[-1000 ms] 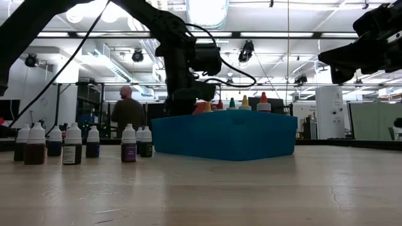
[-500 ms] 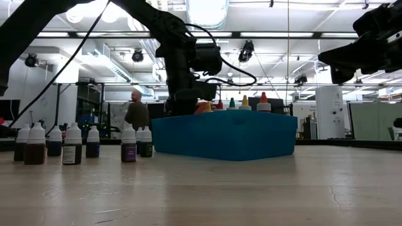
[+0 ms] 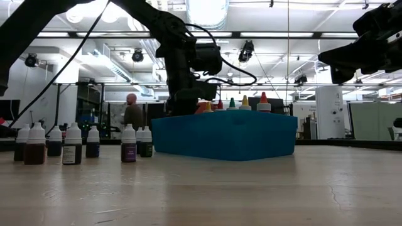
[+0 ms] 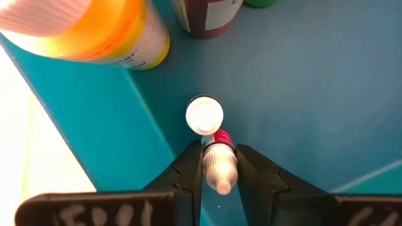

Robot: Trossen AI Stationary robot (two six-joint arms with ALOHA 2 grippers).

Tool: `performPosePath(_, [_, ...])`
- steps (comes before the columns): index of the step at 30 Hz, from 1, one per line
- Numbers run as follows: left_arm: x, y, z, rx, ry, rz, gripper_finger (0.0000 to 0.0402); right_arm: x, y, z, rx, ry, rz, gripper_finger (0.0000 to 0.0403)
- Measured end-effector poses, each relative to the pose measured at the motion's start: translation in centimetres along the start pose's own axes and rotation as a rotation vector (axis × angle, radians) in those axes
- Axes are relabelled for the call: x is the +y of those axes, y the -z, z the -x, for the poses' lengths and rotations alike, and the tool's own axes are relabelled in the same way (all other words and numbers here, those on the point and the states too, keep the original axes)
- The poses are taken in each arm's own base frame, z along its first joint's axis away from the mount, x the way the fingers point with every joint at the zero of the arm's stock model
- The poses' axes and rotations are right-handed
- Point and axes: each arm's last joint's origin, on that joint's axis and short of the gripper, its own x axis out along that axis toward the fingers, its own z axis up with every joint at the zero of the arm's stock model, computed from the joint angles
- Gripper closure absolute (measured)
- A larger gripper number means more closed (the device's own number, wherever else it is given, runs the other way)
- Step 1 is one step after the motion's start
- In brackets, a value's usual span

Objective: Pick & Place food coloring
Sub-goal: Put the red food coloring bottle into the blue bin

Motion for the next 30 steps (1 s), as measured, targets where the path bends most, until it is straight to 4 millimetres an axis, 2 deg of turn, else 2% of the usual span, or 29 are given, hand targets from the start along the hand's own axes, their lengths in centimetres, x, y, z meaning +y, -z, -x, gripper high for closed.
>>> performPosePath(25, [-0.04, -0.12, 0.02, -0.013, 0.014, 0.003, 0.0342, 0.0, 0.0, 0.0, 0.0, 0.0, -0.001, 0.0394])
performPosePath(30, [-0.04, -0.15, 0.02, -0.016, 0.014, 0.003, 0.0309, 0.0, 0.0, 0.0, 0.0, 0.0, 0.0, 0.0394])
